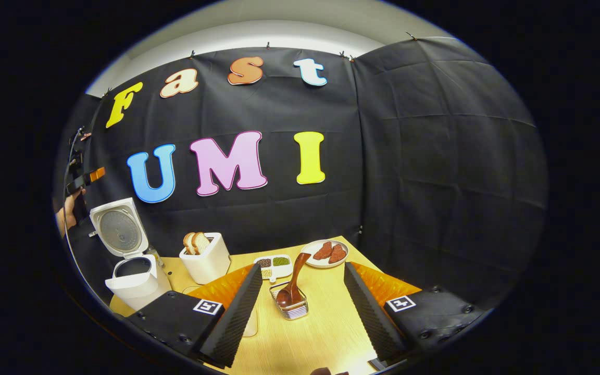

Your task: Close the left gripper, press the button to open the rice cooker; take a wooden spoon from the chopstick holder with the right hand, scoop a spoonful of rice and pour it into the rice cooker, then put the wooden spoon back into the chopstick holder.

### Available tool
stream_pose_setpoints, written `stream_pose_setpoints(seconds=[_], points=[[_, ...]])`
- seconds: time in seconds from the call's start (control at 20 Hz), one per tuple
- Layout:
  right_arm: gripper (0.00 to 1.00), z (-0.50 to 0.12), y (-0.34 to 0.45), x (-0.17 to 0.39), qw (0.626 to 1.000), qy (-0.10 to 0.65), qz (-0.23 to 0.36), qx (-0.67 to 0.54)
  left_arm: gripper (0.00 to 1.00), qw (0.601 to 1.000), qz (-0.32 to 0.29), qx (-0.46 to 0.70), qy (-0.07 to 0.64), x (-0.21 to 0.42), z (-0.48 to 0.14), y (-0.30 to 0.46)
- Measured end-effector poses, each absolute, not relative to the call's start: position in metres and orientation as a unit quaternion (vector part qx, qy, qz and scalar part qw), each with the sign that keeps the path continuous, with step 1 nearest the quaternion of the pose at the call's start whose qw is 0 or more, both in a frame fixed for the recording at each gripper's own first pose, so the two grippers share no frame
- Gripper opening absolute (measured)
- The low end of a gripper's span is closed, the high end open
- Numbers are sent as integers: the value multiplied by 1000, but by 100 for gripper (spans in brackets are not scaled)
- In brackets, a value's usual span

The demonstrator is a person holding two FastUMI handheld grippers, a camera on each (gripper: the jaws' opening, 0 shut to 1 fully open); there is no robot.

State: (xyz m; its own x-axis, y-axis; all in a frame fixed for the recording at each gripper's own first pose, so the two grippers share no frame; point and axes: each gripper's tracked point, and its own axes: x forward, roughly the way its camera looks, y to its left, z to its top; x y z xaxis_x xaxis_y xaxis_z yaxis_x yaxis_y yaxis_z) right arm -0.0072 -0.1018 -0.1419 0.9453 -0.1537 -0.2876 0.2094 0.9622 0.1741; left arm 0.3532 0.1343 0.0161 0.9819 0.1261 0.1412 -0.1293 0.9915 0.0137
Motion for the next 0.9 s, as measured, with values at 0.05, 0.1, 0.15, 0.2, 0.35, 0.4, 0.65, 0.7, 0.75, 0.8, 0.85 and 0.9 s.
stream_pose_setpoints(seconds=[0.05,0.1,0.15,0.2,0.35,0.4,0.65,0.7,0.75,0.8,0.85,0.9], points=[[98,-143,-101,-14,981,139,-95,98,94,996,70,17,-54,364,1,136],[98,-145,-102,-22,980,144,-98,92,94,997,71,19,-36,373,-14,136],[98,-147,-102,-28,980,149,-98,88,94,997,73,17,-19,379,-28,136],[98,-149,-101,-32,979,154,-99,86,94,997,75,15,-3,385,-40,136],[98,-150,-100,-42,977,163,-103,90,93,996,71,12,44,392,-76,133],[98,-150,-102,-44,977,163,-107,89,93,995,72,15,68,393,-87,132],[98,-150,-97,-50,978,169,-94,83,97,991,91,-1,101,374,-91,125],[98,-149,-98,-50,978,168,-92,80,97,990,90,-12,111,367,-93,120],[98,-147,-97,-49,978,168,-86,83,97,989,88,-25,120,357,-94,114],[98,-149,-94,-50,978,170,-80,87,97,988,84,-38,126,348,-94,109],[98,-149,-92,-49,978,172,-73,91,97,987,81,-44,134,338,-97,104],[98,-150,-91,-49,978,173,-67,92,97,986,78,-45,140,328,-101,96]])
